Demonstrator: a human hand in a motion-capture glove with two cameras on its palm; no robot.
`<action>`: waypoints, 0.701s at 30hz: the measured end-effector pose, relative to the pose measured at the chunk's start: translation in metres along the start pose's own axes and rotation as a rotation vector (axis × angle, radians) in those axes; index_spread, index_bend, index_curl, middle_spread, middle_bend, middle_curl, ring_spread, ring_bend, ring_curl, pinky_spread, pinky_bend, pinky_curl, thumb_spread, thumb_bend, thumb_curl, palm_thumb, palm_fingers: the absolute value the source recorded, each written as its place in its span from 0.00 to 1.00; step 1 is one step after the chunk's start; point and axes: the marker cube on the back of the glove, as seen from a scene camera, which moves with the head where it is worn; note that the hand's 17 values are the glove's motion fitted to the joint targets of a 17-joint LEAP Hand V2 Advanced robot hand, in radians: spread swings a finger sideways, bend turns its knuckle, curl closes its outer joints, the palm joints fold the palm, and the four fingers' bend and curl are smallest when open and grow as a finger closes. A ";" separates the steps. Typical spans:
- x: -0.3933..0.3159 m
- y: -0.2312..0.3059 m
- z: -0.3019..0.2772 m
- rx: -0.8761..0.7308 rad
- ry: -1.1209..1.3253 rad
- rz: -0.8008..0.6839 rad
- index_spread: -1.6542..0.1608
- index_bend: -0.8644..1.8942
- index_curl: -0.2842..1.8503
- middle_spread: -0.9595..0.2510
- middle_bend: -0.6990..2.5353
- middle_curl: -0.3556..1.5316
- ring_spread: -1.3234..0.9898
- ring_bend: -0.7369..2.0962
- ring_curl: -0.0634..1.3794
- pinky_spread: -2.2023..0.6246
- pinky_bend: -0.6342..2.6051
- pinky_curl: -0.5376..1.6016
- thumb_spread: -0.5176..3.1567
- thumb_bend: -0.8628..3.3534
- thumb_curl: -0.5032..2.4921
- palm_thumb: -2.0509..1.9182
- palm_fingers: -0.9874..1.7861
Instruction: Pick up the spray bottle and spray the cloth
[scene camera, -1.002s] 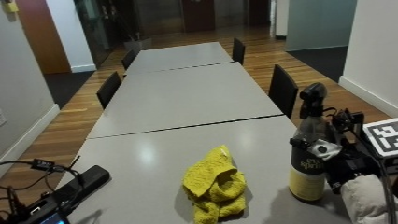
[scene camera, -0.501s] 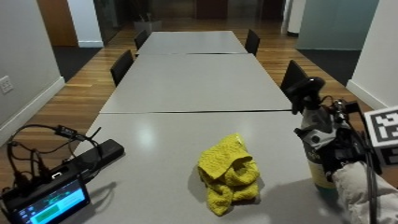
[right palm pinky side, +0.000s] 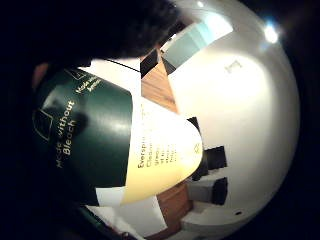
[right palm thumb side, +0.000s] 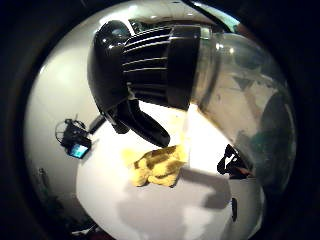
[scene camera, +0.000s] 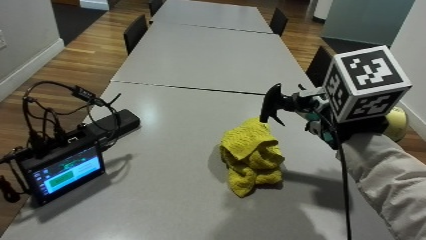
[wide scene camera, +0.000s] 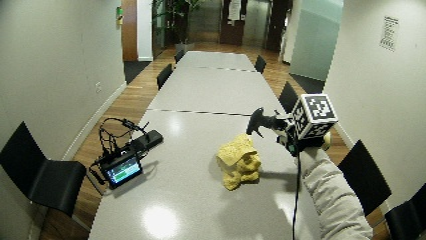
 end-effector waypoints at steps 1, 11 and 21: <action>-0.001 0.002 0.002 -0.010 0.022 -0.006 0.77 0.36 0.31 0.75 0.30 0.41 0.53 0.41 0.32 0.80 0.28 0.42 0.29 0.26 0.34 0.77 0.65; 0.004 0.029 0.022 -0.068 -0.052 0.023 0.77 0.36 0.31 0.75 0.29 0.42 0.53 0.41 0.33 0.80 0.29 0.43 0.29 0.24 0.36 0.78 0.65; -0.009 0.006 -0.053 0.156 -1.107 0.304 0.77 0.36 0.30 0.75 0.29 0.43 0.54 0.40 0.33 0.80 0.28 0.43 0.31 0.22 0.37 0.78 0.64</action>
